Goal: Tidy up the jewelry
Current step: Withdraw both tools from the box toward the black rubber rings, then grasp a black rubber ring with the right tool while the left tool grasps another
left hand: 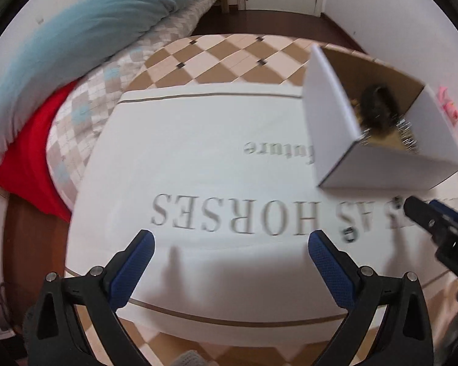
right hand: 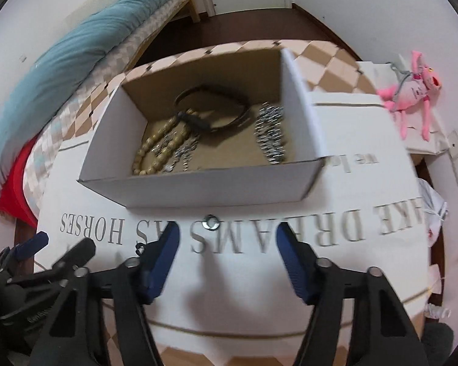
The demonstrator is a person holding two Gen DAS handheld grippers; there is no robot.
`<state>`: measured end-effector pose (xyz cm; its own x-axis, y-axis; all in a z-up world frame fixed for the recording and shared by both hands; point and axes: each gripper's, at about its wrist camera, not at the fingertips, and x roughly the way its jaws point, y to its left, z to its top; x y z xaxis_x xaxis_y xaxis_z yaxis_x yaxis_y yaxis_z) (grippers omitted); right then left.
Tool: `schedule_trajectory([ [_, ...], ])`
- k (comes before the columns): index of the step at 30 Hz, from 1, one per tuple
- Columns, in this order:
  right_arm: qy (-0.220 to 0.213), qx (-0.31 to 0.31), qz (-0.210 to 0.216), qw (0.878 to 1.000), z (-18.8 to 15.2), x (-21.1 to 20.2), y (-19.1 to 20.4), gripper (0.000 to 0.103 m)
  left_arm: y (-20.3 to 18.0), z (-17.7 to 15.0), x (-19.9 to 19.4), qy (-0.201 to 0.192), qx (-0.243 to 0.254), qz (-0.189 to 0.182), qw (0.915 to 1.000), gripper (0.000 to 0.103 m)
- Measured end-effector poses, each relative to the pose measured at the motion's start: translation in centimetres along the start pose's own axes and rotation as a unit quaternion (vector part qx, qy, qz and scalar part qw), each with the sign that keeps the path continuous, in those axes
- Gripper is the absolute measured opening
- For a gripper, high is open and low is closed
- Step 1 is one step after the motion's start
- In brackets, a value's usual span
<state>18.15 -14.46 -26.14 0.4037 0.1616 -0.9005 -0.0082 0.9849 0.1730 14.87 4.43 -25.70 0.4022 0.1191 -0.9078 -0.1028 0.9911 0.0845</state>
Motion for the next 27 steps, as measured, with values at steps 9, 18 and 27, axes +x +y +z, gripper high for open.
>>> schedule_trajectory([
  [9,-0.015,-0.056,-0.039,0.998,-0.7,2.4,3.0,0.013,0.6,-1.1,1.3,0.013,-0.011,0.024,0.9996,0.103],
  [18,-0.025,-0.031,-0.024,0.999,-1.2,-0.1,1.0,0.012,0.6,-1.2,0.3,0.016,-0.039,-0.005,0.9991,0.103],
  [27,-0.027,0.027,-0.040,0.998,-1.9,-2.5,-4.0,0.012,-6.2,-0.6,-2.3,-0.006,0.008,-0.049,0.9988,0.101],
])
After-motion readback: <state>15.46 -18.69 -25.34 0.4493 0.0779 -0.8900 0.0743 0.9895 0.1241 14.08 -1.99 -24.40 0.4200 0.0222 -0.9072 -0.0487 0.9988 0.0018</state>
